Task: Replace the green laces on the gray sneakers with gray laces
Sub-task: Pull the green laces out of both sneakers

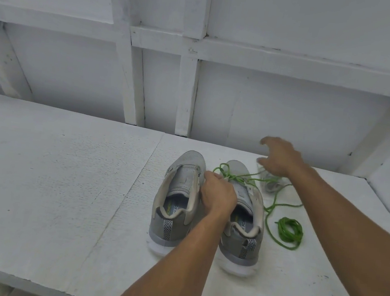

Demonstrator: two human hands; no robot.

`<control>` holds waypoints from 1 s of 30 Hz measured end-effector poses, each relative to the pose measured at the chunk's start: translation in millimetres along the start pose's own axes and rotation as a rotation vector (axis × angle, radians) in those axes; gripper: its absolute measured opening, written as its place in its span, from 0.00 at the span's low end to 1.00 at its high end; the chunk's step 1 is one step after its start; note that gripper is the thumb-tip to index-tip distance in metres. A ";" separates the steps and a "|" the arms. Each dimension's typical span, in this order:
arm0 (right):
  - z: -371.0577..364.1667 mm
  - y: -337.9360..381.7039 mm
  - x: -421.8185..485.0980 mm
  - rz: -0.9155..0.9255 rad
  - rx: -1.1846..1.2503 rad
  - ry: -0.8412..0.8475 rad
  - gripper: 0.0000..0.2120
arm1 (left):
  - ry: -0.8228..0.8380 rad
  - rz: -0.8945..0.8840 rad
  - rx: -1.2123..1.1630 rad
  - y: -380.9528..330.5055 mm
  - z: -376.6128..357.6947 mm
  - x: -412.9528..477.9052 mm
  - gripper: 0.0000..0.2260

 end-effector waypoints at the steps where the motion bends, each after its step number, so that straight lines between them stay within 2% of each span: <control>1: -7.7 13.6 -2.6 0.088 0.005 0.043 0.20 | 0.001 0.000 -0.001 0.0 0.0 -0.5 0.09; 4: -28.8 46.2 -14.9 0.216 0.006 0.163 0.07 | -0.004 0.000 -0.004 -0.5 0.8 -1.5 0.09; 8: -27.7 54.2 -21.7 0.195 -0.029 0.170 0.03 | -0.010 0.000 -0.003 -1.4 2.0 -2.7 0.09; 11: -10.5 37.8 -16.2 0.132 -0.083 0.048 0.03 | -0.013 -0.001 -0.011 -1.7 1.8 -3.3 0.09; 16: 17.2 -7.7 -6.0 -0.082 -0.065 -0.203 0.03 | -0.017 0.000 -0.008 -1.2 0.9 -2.5 0.10; 18: 13.7 -15.2 -1.5 -0.106 -0.044 -0.166 0.08 | -0.021 -0.003 -0.010 -1.1 0.8 -2.4 0.11; 19: 9.0 -13.5 -0.2 -0.091 -0.037 -0.116 0.15 | -0.021 -0.004 -0.007 -1.1 1.0 -2.6 0.10; 21: -2.9 -2.5 -0.5 -0.010 -0.012 -0.006 0.28 | -0.022 -0.001 -0.004 -1.0 1.0 -2.6 0.10; 22: -8.5 6.9 -1.9 0.055 0.000 0.036 0.31 | -0.024 -0.003 -0.007 -0.9 1.4 -2.4 0.10; 24: -19.9 26.4 -5.8 0.183 0.033 0.099 0.23 | -0.024 -0.004 -0.011 -1.3 1.9 -2.7 0.10; 26: -29.3 39.7 -10.8 0.211 0.045 0.140 0.07 | -0.022 -0.003 -0.009 -1.7 2.1 -3.2 0.10; 27: -31.3 43.3 -13.2 0.209 0.045 0.150 0.04 | -0.021 -0.004 -0.009 -1.5 2.1 -3.1 0.10; 30: -32.2 45.8 -14.9 0.202 0.049 0.159 0.06 | -0.019 -0.003 -0.011 -1.6 2.5 -3.0 0.09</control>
Point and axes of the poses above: each hand's wrist, its own x-axis towards the middle knuckle, its own z-axis out of the back of the hand, y = z × x, the point moved 5 cm from there along x, towards the middle knuckle, and after that the axes turned 9 degrees about -x, right-handed, at the moved point
